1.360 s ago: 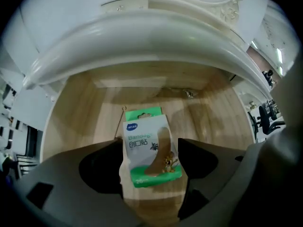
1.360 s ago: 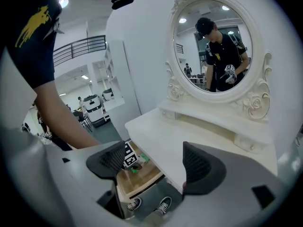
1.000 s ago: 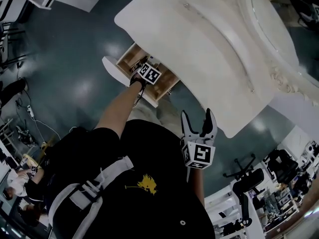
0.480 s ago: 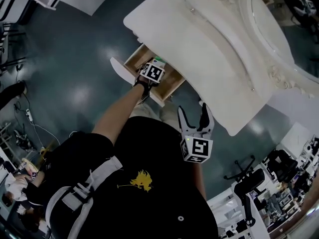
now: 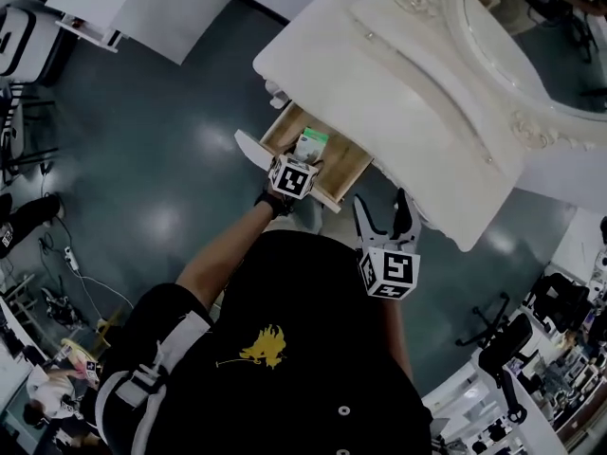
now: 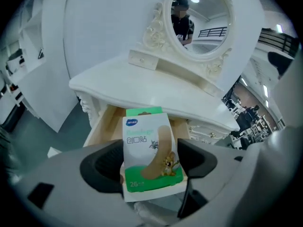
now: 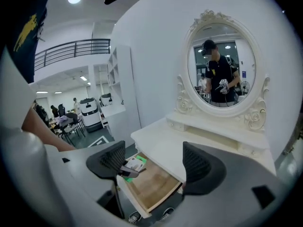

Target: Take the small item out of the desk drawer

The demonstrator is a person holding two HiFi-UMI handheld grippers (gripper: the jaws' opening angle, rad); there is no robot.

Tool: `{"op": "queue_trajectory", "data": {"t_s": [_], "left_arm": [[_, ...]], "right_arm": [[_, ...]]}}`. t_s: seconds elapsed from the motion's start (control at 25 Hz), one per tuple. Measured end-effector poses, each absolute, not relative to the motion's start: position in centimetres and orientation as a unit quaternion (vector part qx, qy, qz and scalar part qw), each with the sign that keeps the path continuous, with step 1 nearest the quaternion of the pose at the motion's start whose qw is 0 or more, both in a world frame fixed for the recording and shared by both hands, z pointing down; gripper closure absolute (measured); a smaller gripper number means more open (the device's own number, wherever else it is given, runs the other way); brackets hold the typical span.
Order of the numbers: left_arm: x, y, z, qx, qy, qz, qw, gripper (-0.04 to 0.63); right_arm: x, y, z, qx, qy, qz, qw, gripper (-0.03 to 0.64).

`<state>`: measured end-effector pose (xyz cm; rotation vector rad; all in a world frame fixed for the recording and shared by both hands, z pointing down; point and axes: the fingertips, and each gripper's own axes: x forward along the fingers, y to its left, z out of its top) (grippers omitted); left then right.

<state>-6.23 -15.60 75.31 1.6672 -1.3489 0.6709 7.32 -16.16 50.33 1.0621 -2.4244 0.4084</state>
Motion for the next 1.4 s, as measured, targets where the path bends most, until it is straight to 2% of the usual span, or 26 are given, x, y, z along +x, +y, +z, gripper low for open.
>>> {"op": "queue_trajectory", "data": {"t_s": [0.52, 0.92, 1.12, 1.24, 1.4], "left_arm": [[-10.2, -15.1, 57.0, 0.771, -0.567, 0.173, 0.233, 0.235], [-5.0, -15.6, 45.4, 0.829, -0.533, 0.124, 0.115, 0.235], [-3.2, -14.0, 41.8, 0.844, -0.521, 0.105, 0.073, 0.235], [-3.3, -12.7, 40.2, 0.848, -0.518, 0.103, 0.044, 0.235], [-3.6, -11.3, 38.7, 0.848, -0.521, 0.094, 0.023, 0.234]], "right_arm": [[7.3, -11.9, 45.9, 0.501, -0.843, 0.083, 0.176, 0.232], [11.1, -11.4, 41.7, 0.55, -0.822, 0.044, 0.137, 0.265], [12.9, -11.6, 40.0, 0.564, -0.817, 0.021, 0.121, 0.302], [13.3, -10.9, 38.8, 0.571, -0.814, 0.005, 0.105, 0.379], [13.5, -9.9, 37.4, 0.571, -0.816, -0.011, 0.086, 0.443]]}}
